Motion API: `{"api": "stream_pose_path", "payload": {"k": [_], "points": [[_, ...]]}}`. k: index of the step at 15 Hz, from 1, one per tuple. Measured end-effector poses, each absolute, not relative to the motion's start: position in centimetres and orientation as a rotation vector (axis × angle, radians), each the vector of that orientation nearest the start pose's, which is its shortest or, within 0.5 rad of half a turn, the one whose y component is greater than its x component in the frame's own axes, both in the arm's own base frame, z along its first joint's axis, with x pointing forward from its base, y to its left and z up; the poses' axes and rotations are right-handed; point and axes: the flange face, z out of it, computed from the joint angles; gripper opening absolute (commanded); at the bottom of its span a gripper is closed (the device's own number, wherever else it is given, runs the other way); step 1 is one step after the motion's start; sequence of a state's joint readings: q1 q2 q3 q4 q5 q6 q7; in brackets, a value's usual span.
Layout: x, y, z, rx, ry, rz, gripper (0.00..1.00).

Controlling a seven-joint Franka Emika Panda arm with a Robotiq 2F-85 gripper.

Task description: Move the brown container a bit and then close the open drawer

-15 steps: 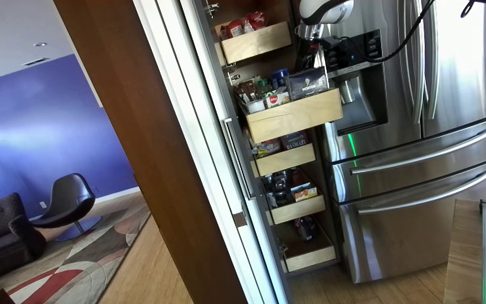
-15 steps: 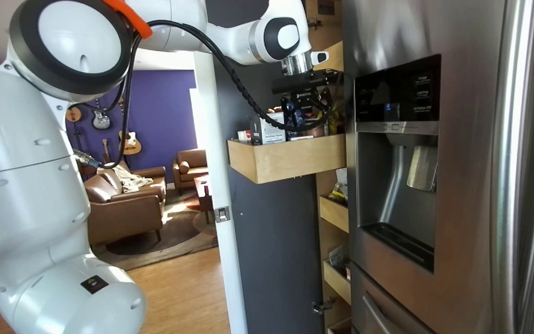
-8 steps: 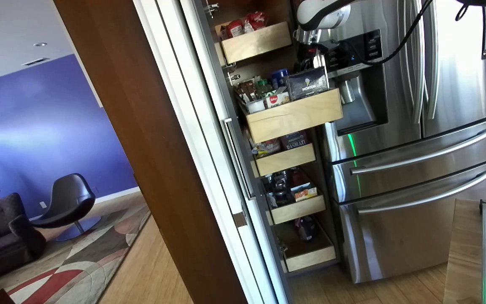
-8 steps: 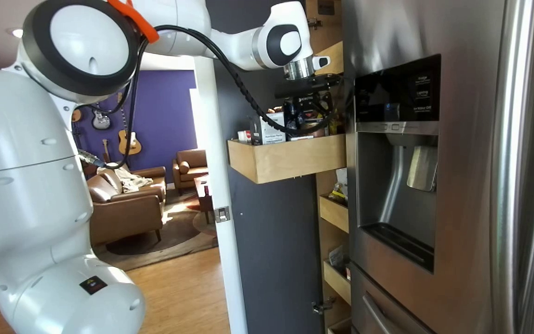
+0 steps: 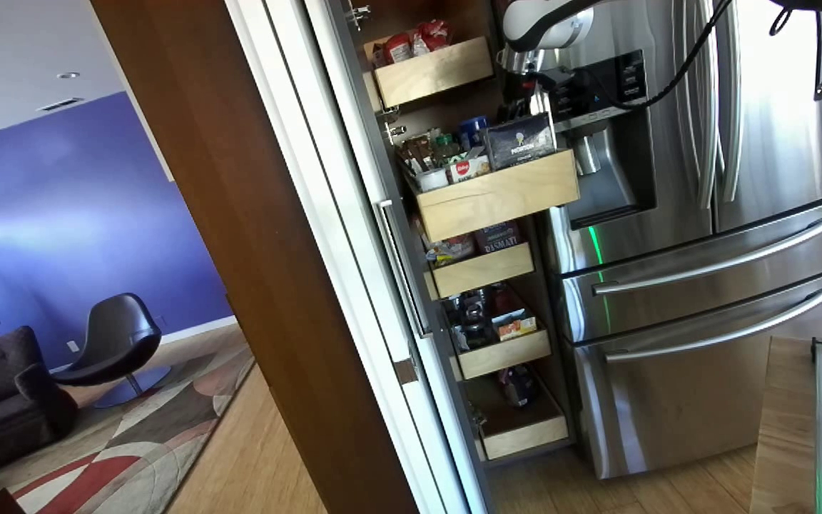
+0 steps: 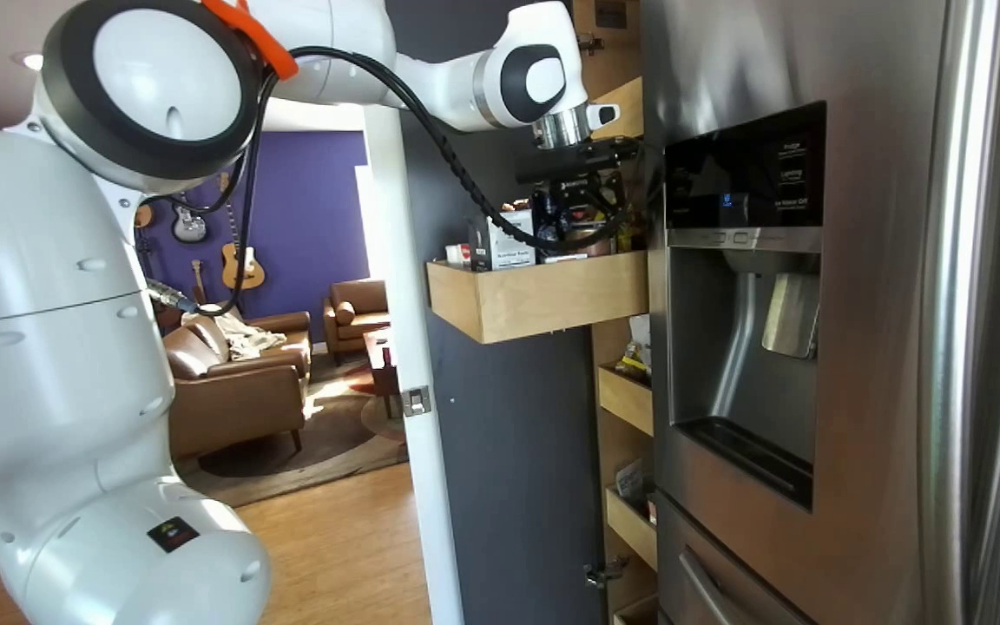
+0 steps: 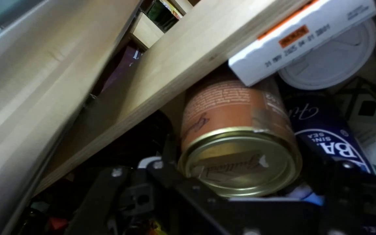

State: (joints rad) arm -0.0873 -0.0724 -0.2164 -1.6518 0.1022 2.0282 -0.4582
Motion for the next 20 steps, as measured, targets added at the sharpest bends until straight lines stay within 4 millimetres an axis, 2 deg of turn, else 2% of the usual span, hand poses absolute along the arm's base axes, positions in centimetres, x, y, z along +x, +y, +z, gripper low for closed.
{"api": "stream_pose_path", "payload": {"k": [5,14,20], "points": [[54.5,-18.0,67.7,-3.12,-0.16,-0.782,0.62],[55.9,-19.0,67.2,-3.132,-0.118,-0.826,0.62],[55.8,-18.3,67.4,-3.132,-0.167,-0.745,0.62]]}}
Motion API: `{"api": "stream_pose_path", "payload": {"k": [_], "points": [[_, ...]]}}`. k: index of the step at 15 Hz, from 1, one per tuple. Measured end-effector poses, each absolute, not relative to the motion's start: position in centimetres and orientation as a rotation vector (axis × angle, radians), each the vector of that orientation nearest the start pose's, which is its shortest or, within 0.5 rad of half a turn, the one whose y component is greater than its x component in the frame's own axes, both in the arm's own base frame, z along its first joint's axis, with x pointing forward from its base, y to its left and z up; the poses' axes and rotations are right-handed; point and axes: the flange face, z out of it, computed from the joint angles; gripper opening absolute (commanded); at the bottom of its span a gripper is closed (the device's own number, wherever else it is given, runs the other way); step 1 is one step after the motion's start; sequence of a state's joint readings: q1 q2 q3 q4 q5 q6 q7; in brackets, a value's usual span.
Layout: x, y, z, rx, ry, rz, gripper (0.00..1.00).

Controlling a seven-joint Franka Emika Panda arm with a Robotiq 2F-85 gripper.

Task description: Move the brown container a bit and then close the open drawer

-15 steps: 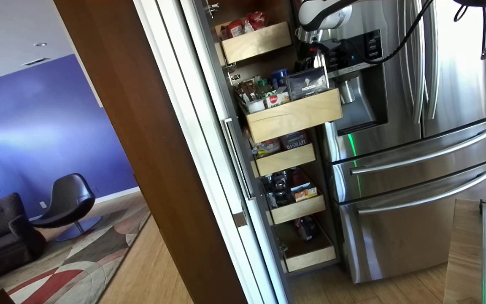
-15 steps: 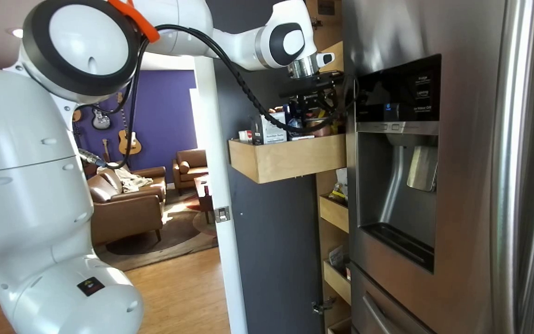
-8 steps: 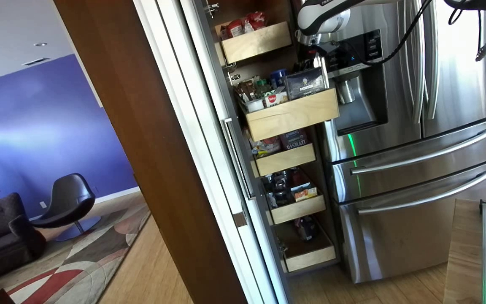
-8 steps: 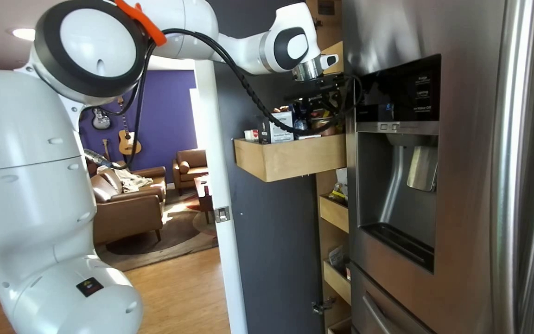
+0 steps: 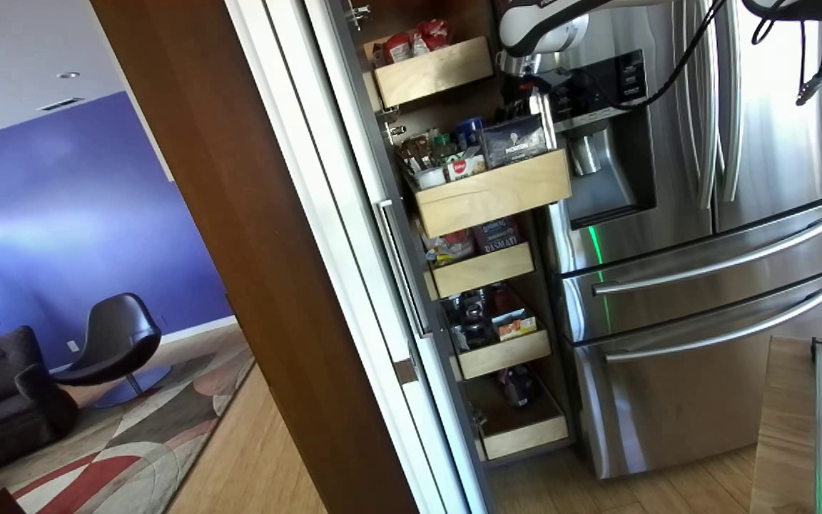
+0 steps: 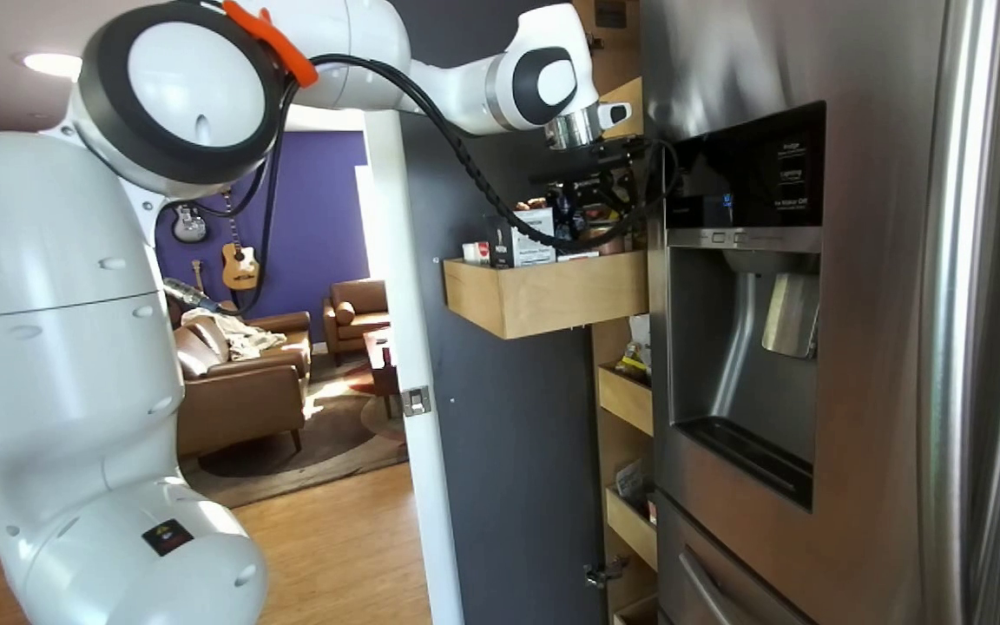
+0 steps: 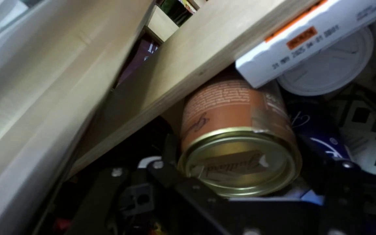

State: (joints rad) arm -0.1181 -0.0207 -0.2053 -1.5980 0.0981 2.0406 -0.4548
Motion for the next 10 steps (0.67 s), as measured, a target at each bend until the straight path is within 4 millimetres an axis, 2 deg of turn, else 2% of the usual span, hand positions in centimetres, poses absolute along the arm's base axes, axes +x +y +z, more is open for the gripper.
{"api": "stream_pose_path", "payload": {"k": [6,10], "points": [[55.5,-17.2,67.9,-3.095,-0.295,-0.676,0.62],[55.1,-16.7,67.8,-3.027,-0.44,-0.646,0.62]]}}
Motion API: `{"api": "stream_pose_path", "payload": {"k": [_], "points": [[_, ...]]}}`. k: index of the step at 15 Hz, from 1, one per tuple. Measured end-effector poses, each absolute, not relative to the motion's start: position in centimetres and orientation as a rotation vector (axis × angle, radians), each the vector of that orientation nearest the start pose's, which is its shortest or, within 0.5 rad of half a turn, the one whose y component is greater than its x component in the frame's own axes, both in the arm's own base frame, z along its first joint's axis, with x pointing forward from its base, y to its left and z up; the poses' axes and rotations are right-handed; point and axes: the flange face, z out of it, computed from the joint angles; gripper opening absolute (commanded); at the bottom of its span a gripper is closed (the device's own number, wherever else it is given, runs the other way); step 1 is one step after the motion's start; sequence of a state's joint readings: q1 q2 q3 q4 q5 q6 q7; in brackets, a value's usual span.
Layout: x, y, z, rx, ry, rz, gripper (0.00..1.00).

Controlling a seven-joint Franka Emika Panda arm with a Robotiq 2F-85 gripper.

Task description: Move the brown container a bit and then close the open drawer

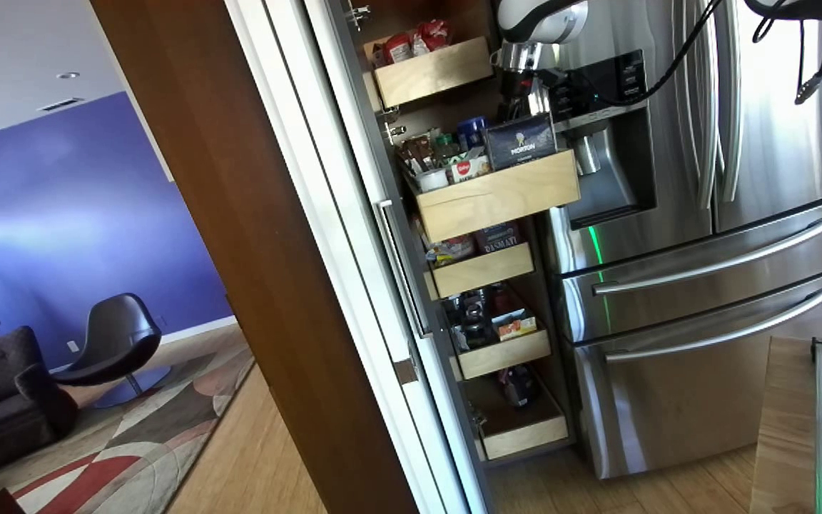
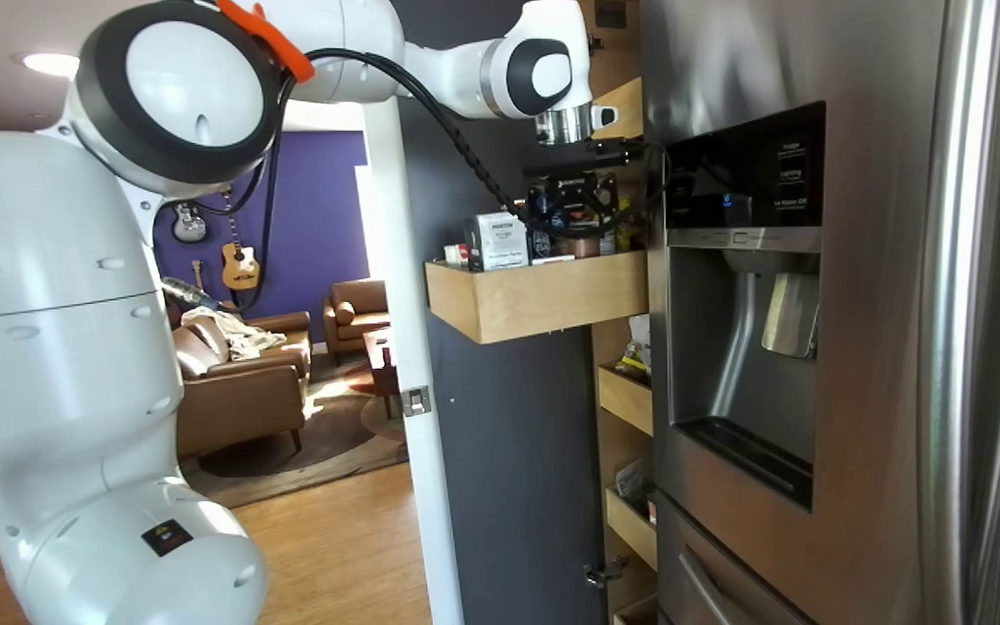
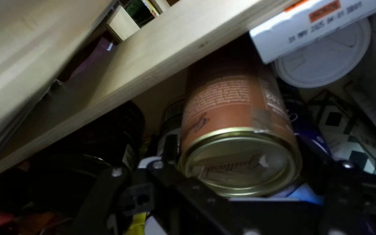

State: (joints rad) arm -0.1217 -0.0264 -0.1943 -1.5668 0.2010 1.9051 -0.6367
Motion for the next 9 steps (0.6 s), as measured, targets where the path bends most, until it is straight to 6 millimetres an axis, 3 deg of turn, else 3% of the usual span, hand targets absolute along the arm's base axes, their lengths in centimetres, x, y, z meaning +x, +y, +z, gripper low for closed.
{"api": "stream_pose_path", "payload": {"k": [9], "points": [[53.5,-15.2,68.4,-2.865,-0.9,-0.603,0.62]]}}
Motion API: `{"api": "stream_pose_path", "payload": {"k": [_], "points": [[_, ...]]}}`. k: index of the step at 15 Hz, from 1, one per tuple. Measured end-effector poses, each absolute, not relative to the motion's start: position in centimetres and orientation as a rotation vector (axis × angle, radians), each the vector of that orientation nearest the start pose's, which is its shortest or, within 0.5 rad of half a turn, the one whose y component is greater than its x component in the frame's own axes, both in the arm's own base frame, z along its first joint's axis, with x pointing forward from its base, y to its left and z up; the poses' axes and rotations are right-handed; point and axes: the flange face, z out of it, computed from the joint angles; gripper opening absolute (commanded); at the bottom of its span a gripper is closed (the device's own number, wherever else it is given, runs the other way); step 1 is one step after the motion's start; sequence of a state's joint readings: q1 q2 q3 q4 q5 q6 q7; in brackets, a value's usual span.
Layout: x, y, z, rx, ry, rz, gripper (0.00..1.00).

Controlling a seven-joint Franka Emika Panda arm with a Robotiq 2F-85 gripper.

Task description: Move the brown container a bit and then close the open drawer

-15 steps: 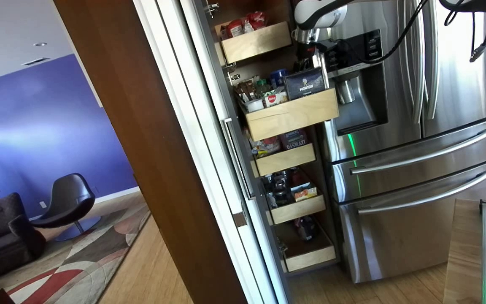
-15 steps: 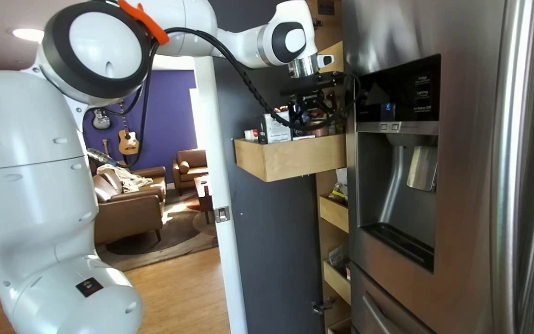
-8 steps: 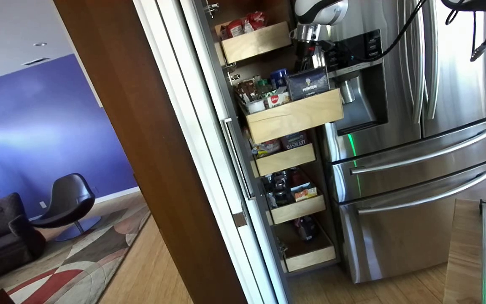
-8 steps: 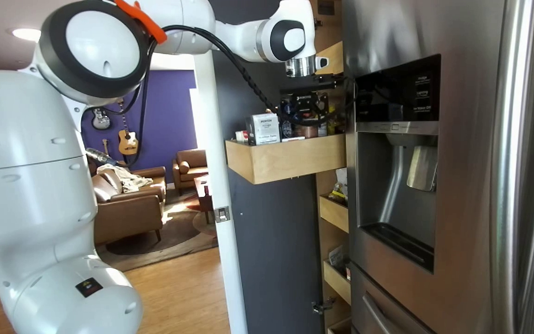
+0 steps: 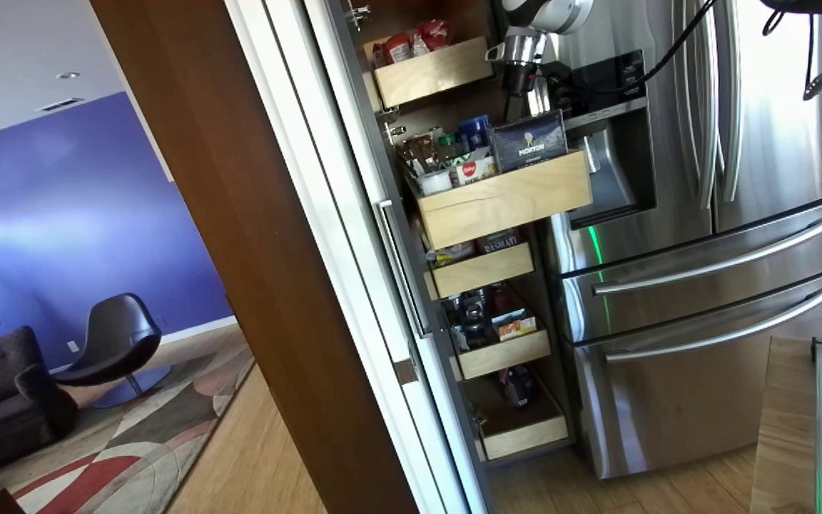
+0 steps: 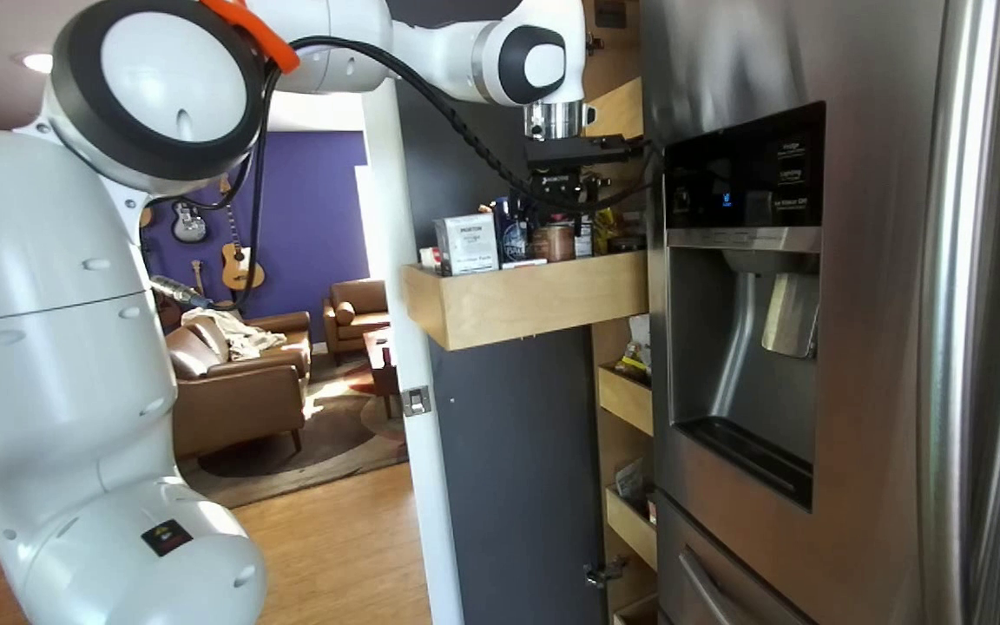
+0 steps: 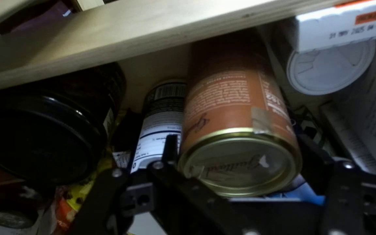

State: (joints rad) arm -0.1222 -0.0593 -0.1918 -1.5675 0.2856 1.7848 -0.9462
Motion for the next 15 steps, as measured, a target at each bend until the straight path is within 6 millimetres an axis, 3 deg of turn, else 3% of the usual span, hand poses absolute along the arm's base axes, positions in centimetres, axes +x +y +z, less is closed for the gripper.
{"api": "stream_pose_path", "payload": {"k": [15], "points": [[52.5,-12.5,67.9,-2.634,-1.305,-0.613,0.62]]}}
